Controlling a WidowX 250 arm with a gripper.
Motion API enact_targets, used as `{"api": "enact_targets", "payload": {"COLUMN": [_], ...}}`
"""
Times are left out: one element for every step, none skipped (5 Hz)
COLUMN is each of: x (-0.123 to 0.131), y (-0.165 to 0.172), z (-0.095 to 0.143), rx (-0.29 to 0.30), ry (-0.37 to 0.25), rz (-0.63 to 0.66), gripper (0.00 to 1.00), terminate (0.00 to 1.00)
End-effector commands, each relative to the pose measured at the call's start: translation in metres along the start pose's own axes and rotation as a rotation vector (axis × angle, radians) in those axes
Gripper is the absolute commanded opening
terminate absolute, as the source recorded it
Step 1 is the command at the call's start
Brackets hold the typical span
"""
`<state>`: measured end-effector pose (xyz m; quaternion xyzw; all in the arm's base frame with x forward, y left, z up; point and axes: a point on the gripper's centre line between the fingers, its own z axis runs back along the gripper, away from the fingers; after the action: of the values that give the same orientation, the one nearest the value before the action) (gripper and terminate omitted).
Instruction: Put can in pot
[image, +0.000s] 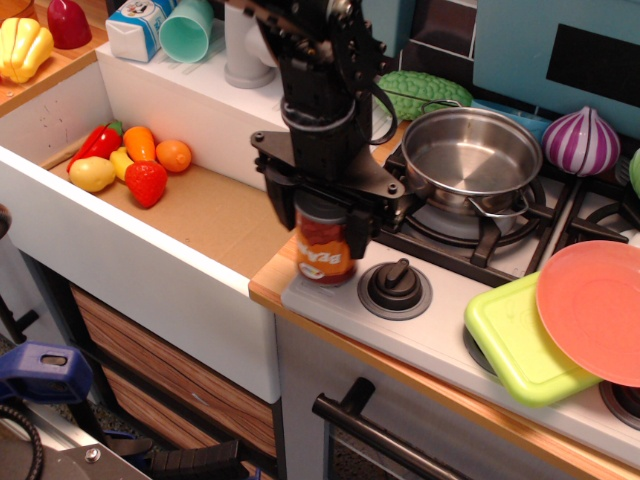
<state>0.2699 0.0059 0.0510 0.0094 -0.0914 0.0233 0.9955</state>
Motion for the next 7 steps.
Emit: {"api": "enact_targets", "payload": {"x": [0.035, 0.065, 0.097, 0.118, 0.131, 0.133, 0.128], "y": [0.007, 0.003, -0.008, -0.027, -0.037, -0.043, -0.046], "z": [0.063, 0.091, 0.091, 0.086, 0.071, 0.057, 0.050], "rx": [0.135, 0.178, 0.215, 0.149, 0.119, 0.092, 0.037], "ry": [0.018, -0.008, -0.086, -0.127, -0.185, -0.217, -0.234], "rz": [-0.028, -0.047, -0.060, -0.023, -0.022, -0.037, -0.046], "gripper": [0.00, 0.00, 0.00, 0.00, 0.00, 0.00, 1.00], "terminate": [0.00, 0.00, 0.00, 0.00, 0.00, 0.00, 0.00]}}
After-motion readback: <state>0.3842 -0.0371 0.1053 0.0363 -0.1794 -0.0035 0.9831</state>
